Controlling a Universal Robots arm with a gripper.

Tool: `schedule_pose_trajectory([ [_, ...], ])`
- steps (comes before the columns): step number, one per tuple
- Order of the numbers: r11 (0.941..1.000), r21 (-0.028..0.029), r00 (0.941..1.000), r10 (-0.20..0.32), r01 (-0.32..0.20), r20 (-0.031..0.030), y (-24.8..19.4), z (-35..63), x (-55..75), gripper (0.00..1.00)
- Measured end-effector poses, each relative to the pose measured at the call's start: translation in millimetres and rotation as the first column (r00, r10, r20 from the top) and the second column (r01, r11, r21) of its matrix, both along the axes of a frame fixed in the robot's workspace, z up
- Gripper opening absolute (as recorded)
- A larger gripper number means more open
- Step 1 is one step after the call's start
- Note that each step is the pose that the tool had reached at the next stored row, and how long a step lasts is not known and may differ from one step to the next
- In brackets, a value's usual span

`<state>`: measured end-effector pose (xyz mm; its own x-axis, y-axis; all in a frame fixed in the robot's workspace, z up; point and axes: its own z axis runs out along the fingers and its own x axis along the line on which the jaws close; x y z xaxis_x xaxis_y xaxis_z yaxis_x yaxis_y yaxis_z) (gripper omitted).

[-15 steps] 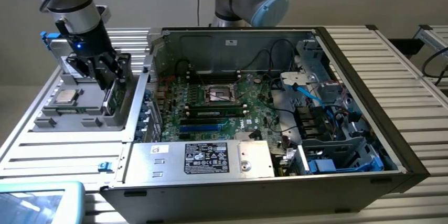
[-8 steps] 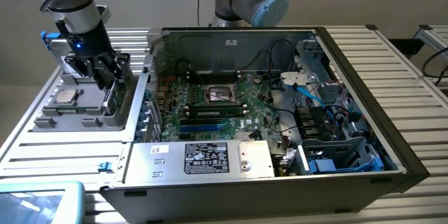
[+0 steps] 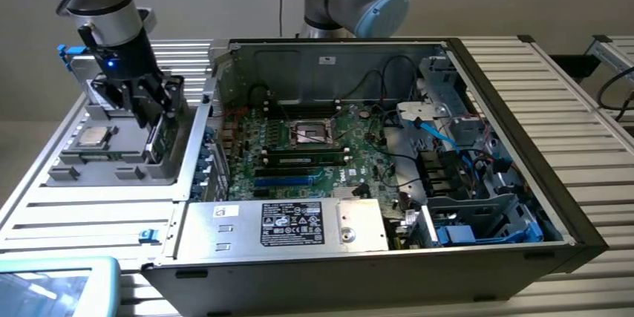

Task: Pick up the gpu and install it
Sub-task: 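Pick up the gpu and move the gpu toward the slot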

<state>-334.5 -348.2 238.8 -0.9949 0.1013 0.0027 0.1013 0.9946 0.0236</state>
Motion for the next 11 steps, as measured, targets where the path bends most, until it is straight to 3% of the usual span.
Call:
schedule_pose_trajectory([
  [2,0.9999,-0.0151,1.0,0.0,0.0,0.004,0.1,0.0,0.1,0.54],
  [5,0.9996,-0.0276,0.9999,0.001,0.0,0.0137,0.5,0.0,0.7,0.54],
  [8,0.9994,-0.0344,0.9998,0.001,0.0,0.0184,2.2,0.0,1.0,0.54],
  [11,0.9994,-0.0349,0.9998,0.001,0.0,0.0187,5.0,-0.2,1.0,0.54],
])
